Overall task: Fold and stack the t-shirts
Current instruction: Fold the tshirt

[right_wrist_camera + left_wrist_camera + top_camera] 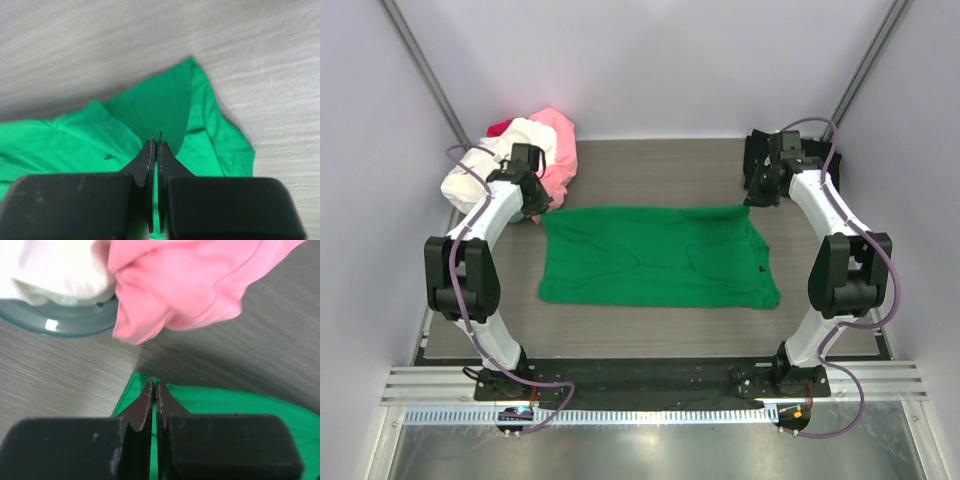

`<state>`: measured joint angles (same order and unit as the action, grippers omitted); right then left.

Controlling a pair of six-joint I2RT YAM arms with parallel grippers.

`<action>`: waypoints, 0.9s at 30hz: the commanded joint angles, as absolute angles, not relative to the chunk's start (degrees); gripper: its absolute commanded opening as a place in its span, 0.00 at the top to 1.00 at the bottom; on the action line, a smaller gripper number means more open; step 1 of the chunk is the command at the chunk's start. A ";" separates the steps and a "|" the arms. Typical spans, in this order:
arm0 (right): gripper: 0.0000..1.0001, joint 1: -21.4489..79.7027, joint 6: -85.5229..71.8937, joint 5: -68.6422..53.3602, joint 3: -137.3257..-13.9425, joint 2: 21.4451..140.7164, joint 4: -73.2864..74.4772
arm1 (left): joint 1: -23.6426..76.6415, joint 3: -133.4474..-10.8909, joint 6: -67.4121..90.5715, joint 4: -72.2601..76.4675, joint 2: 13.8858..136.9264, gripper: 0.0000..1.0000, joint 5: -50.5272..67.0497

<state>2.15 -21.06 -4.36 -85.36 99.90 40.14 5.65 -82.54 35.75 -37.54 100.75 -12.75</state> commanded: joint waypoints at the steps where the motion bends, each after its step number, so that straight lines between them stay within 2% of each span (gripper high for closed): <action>1: 0.99 2.64 -19.95 -4.92 -83.33 95.81 40.08 | 5.62 -79.81 35.33 -35.78 97.12 1.00 -12.39; 12: 0.99 2.64 -24.43 3.94 -67.51 81.49 38.85 | 5.62 -69.79 36.03 -32.52 90.36 1.00 -11.25; 27: 0.99 2.64 -38.22 11.86 -44.48 63.91 36.12 | 5.62 -51.70 40.69 -25.41 82.45 1.00 -7.74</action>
